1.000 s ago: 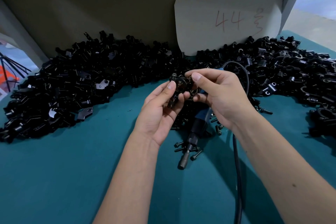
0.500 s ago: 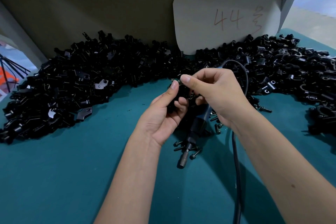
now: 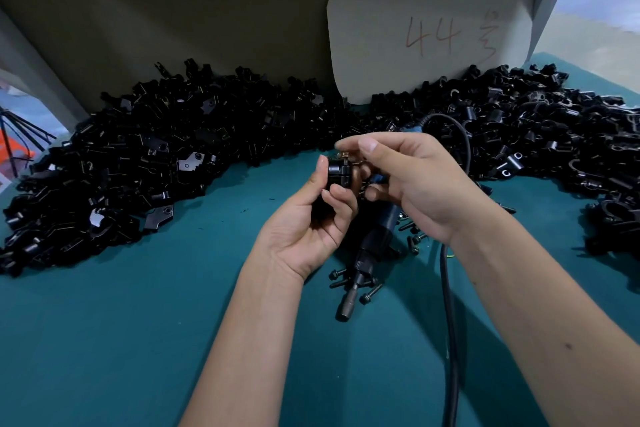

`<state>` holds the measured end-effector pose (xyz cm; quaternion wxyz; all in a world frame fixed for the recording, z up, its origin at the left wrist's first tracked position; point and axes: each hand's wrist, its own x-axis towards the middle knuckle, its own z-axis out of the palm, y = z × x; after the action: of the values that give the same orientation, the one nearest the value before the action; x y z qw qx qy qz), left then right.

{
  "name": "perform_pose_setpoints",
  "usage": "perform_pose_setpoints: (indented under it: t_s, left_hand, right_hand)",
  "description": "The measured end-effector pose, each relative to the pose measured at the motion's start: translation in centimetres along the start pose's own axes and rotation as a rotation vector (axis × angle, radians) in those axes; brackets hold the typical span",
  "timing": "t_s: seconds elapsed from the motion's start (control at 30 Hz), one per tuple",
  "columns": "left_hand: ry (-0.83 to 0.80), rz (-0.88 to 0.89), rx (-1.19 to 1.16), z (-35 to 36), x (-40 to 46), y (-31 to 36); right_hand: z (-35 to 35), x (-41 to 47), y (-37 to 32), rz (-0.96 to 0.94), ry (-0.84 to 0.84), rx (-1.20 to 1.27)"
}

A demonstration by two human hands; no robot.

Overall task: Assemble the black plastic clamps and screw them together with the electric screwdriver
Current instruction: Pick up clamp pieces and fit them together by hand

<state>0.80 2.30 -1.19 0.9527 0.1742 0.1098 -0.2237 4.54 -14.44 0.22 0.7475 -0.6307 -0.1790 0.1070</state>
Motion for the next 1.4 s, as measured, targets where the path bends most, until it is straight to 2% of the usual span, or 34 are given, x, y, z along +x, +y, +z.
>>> perform_pose_setpoints:
  t_s: [0.17,0.4,0.6,0.83,0.93,1.03,1.2,1.4]
  left_hand:
    - [0.008,0.001,0.056,-0.2,0.0,0.0]
    - [0.047,0.068,0.207,0.0,0.2,-0.1]
    - [0.040,0.124,0.204,-0.3,0.2,0.3]
    - [0.029,0.194,0.333,-0.4,0.4,0.2]
    - [0.062,0.327,0.436,-0.4,0.7,-0.1]
    - [0.100,0.448,0.521,-0.4,1.0,-0.3]
    - [0.195,0.468,0.496,0.1,0.7,-0.2]
    - [0.321,0.621,0.611,-0.2,1.3,-0.5]
  right_hand:
    - [0.5,0.0,0.1,-0.012,0.026,-0.066]
    - [1.2,0.2,0.5,-0.059,0.208,-0.070]
    - [1.5,-0.1,0.6,-0.015,0.061,0.088]
    - [2.6,0.0,0.7,-0.040,0.214,0.105]
    - [2.6,0.1,0.9,-0.071,0.271,0.021]
    - [2.6,0.0,1.1,-0.112,0.245,-0.120]
    - [2.6,0.1,1.3,-0.145,0.214,-0.229]
    - [2.9,0.0,1.3,-0.204,0.154,-0.440]
